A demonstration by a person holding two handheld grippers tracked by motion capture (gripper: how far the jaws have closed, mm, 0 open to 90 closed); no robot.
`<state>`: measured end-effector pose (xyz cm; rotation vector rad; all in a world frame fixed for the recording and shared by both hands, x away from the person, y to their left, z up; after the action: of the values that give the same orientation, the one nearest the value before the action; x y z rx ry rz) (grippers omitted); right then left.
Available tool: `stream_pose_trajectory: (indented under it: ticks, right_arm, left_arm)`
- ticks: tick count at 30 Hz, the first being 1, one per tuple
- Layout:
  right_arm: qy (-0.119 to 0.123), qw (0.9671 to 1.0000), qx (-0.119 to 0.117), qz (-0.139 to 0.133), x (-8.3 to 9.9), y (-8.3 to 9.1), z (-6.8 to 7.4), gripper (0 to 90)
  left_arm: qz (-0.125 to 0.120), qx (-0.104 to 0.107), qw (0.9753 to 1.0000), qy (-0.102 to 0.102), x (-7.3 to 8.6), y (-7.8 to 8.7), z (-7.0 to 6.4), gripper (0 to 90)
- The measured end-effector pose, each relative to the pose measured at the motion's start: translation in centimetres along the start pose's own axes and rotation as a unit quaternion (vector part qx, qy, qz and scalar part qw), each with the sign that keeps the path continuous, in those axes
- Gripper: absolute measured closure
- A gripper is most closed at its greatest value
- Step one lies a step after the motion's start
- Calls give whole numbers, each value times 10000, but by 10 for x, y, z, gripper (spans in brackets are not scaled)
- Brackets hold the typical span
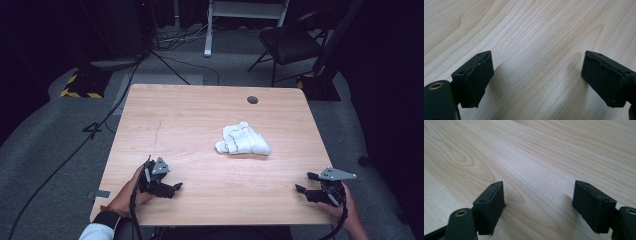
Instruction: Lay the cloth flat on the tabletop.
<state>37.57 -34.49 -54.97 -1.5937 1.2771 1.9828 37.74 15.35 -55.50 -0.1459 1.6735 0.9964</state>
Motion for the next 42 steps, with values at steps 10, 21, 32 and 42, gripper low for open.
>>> stream_pose_trajectory:
  ticks: [10, 21, 32, 42]
  right_arm:
    - [-6, 10000, 0, -3, 0, 0, 0, 255]
    - [106, 9992, -377, 45, -30, -14, 2, 305]
    - [754, 9956, -413, -379, -134, -85, 26, 432]
    - [807, 9949, -603, -31, -136, -138, 50, 400]
  left_arm:
    - [-14, 253, 9995, -179, 2, 4, 3, 113]
    - [46, 365, 9987, -343, -26, -24, 4, 176]
    - [-120, 676, 9948, -757, -88, -89, -8, 223]
    - [-50, 868, 9927, -834, -113, -141, -14, 304]
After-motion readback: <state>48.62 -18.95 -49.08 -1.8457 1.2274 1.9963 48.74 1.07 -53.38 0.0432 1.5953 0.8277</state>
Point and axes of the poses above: each handheld gripper's, and its own axes: y roughly backward along the jaws, x roughly out of its underside, z roughly to its left, the point moved 7 cm from there along -y, roughly forward along the jaws, and after that the axes turned 15 degrees about -z, right-handed, at the moved point
